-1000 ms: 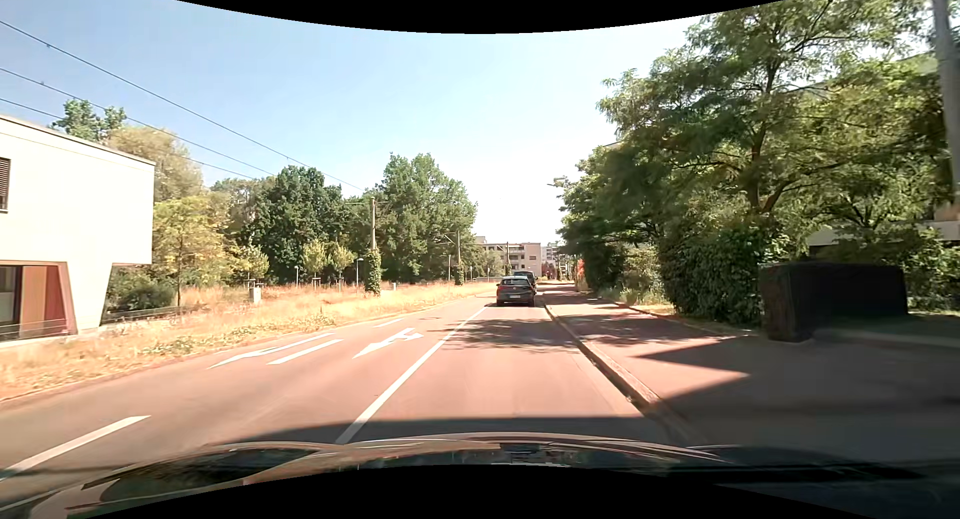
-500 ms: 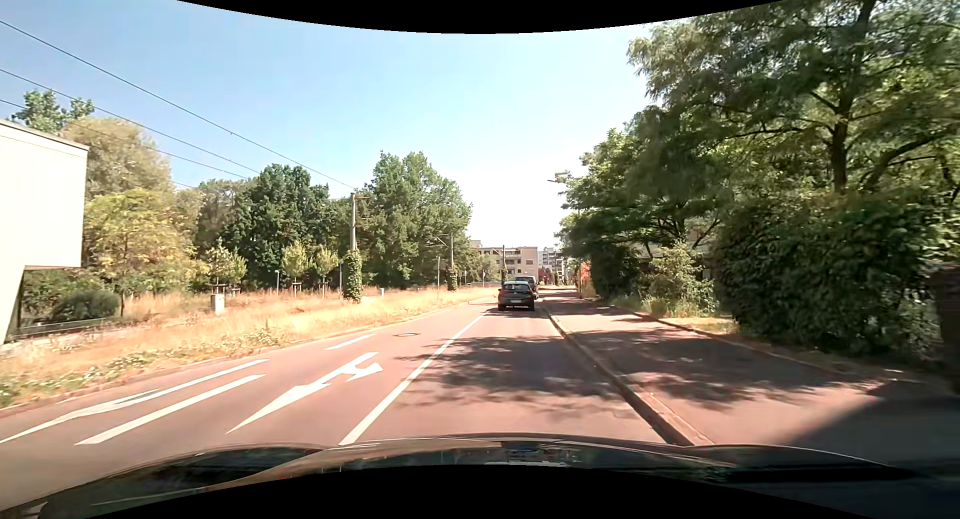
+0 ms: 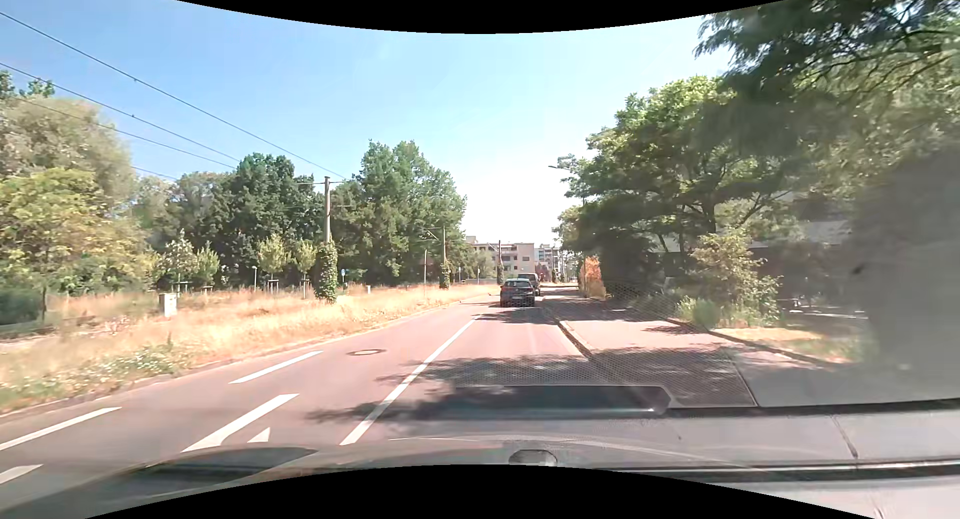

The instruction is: Follow the waypoints while adhering to traffic rules and regulations

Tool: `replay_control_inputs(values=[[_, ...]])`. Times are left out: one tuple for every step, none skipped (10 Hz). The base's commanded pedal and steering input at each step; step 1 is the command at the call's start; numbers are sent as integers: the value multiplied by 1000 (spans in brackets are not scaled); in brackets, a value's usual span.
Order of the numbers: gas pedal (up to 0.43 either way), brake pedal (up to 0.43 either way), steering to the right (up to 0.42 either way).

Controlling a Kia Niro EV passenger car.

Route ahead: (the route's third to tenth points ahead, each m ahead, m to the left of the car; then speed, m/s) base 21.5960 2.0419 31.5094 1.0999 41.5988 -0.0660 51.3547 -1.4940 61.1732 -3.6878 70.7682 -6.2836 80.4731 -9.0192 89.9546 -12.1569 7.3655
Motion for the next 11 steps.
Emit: replay_control_inputs(values=[[98, 0, 12], [98, 0, 12], [98, 0, 12], [98, 0, 12], [98, 0, 15], [98, 0, 16], [98, 0, 16], [98, 0, 16], [98, 0, 16], [98, 0, 17], [98, 0, 18]])
